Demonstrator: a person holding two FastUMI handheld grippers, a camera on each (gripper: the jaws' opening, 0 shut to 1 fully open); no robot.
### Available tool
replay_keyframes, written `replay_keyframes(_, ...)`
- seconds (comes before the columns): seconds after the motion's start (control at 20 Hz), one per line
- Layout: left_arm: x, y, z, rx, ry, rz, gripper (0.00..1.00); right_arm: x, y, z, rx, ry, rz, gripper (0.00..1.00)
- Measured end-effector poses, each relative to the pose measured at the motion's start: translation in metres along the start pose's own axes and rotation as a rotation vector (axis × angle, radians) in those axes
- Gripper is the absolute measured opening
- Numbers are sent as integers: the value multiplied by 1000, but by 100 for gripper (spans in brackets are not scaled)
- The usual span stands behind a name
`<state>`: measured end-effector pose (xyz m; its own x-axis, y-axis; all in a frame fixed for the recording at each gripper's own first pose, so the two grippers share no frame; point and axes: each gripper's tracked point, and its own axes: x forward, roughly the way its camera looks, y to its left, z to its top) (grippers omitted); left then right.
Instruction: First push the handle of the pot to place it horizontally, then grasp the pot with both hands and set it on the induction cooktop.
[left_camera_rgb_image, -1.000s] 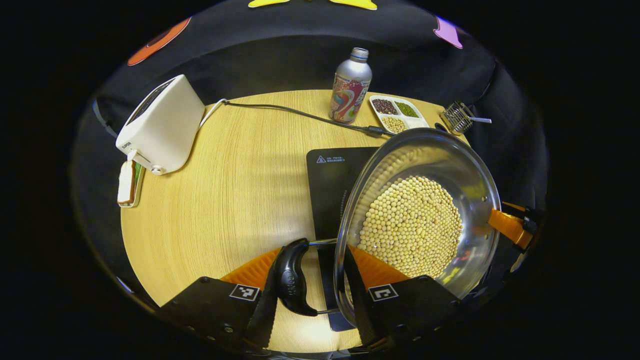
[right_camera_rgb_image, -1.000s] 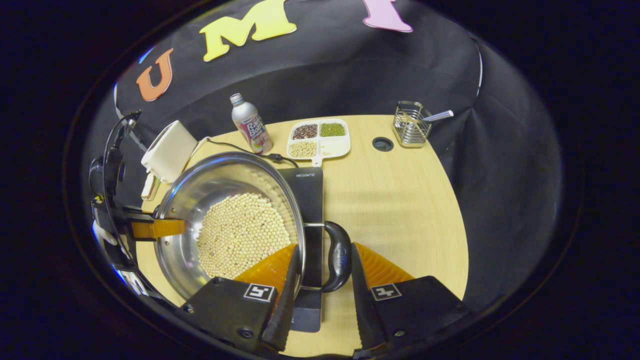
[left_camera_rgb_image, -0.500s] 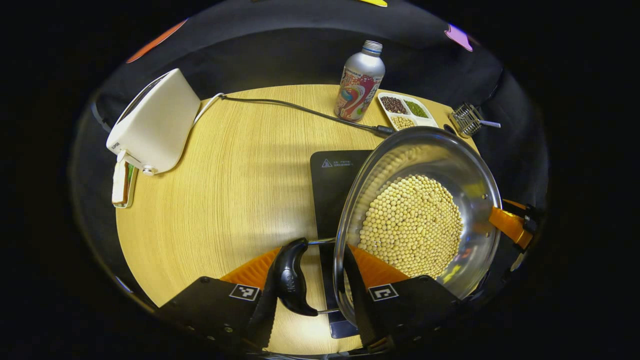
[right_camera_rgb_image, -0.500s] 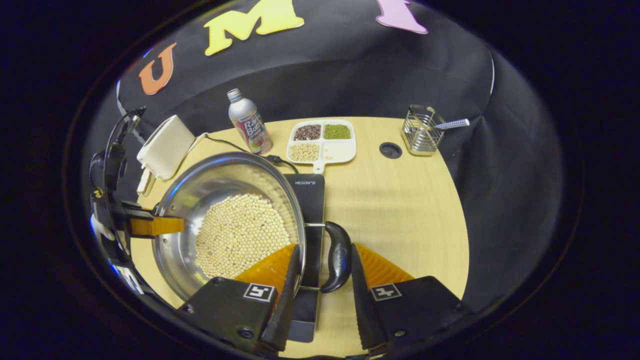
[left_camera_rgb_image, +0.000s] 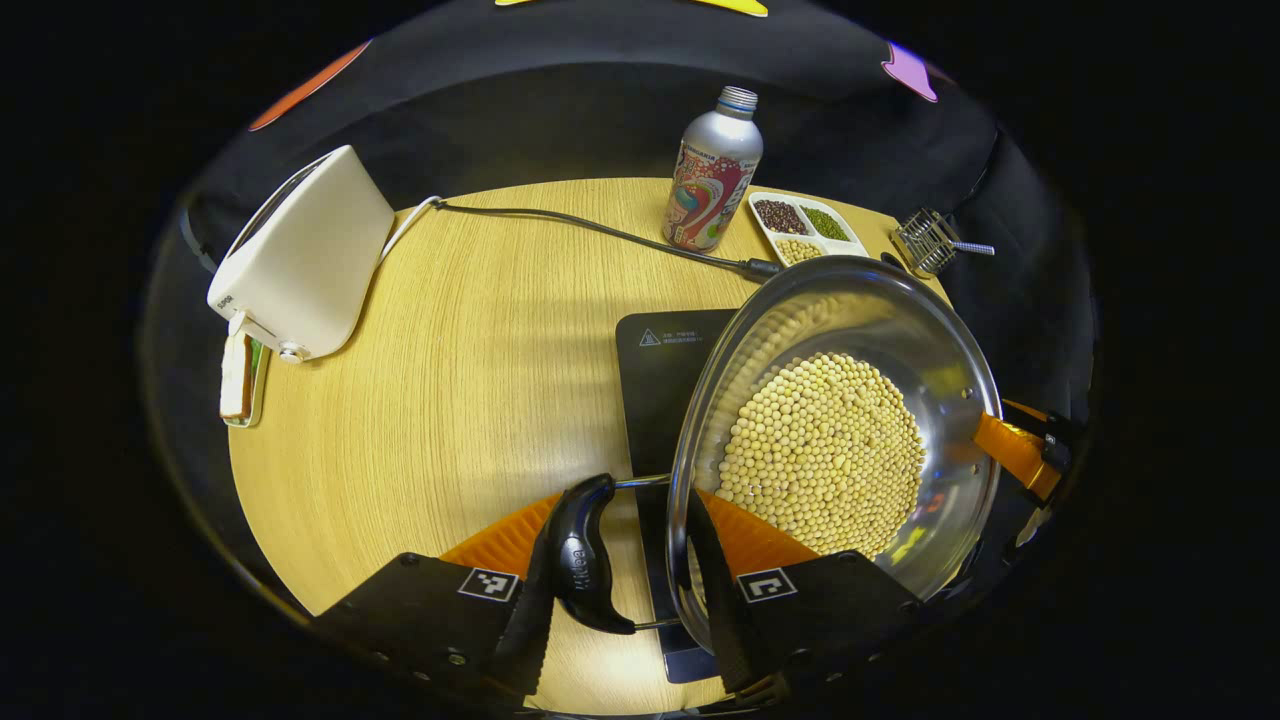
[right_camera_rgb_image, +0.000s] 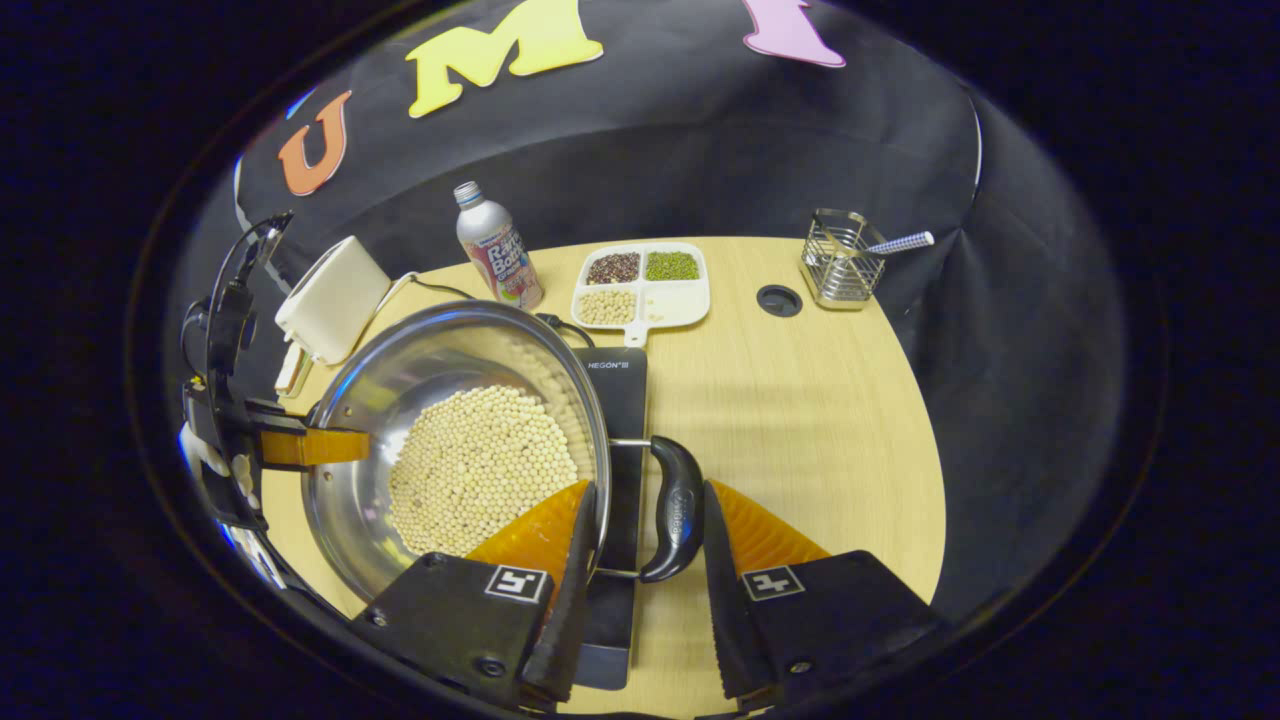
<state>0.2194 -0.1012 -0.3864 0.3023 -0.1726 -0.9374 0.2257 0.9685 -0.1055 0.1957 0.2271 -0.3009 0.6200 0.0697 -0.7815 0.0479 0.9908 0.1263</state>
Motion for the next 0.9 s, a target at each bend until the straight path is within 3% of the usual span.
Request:
replay_keyframes(0.05,-1,0,0,-1,-2,0,64,0,1,0,3,-2,0,55)
replay_keyframes(0.1,-1,0,0,-2,-5,-1,55,0,2,0,4,-4,1,55)
replay_keyframes(0.15,-1,0,0,-7,-4,1,64,1,1,0,4,-7,2,55)
replay_keyframes(0.2,-1,-1,0,-9,-3,4,65,0,1,0,0,-10,3,55)
replay_keyframes(0.25,0,0,1,-10,0,7,75,-1,0,1,1,-13,2,57)
replay_keyframes(0.3,1,-1,1,-11,-8,6,66,-1,0,2,5,-22,1,55)
replay_keyframes(0.4,6,-6,-6,-17,-17,-16,70,3,-1,1,16,-49,13,59)
replay_keyframes(0.5,6,-3,-16,-27,-56,1,81,0,-3,-12,18,-45,25,78)
replay_keyframes(0.55,3,1,-17,-23,-94,15,98,-1,-1,-17,23,-59,36,89)
replay_keyframes(0.9,-54,9,-21,-96,-367,84,97,-32,3,-24,-50,-175,24,83)
